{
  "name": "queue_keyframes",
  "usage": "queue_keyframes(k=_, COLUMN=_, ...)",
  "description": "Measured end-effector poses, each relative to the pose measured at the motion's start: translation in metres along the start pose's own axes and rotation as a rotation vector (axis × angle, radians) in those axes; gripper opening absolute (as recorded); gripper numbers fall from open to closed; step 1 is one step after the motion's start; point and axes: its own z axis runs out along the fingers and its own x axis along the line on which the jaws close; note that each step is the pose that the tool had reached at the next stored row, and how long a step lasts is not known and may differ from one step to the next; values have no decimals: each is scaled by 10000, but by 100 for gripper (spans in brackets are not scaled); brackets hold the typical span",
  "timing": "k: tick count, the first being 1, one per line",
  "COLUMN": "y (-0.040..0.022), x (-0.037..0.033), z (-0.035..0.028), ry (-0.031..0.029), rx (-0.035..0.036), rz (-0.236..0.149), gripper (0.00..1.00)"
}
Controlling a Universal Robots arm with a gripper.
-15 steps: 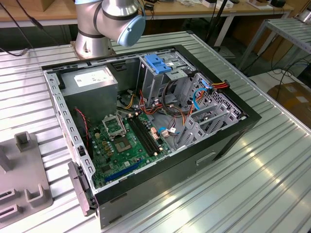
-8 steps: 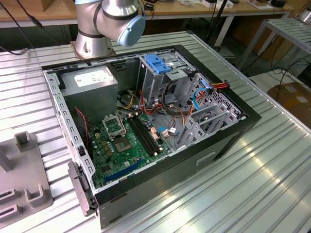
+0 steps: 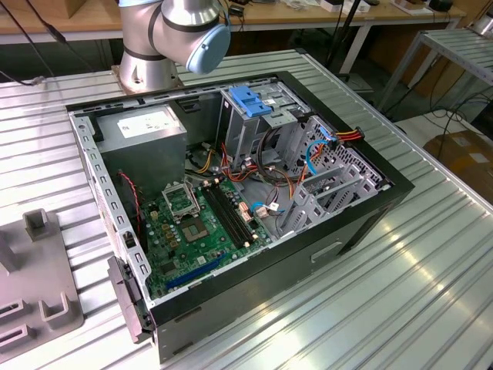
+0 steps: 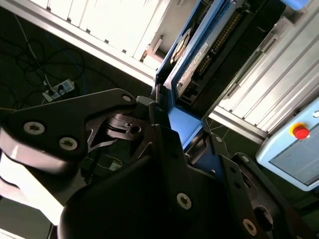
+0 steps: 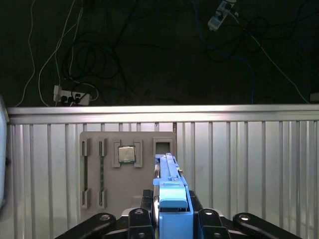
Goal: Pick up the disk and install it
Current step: 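Pick up the disk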
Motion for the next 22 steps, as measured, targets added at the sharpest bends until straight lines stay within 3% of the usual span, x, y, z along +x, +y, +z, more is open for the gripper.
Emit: queue_keyframes(k=22, y=-8, x=2, z=-148, ry=-2, rx=-68, rz=30, gripper=37)
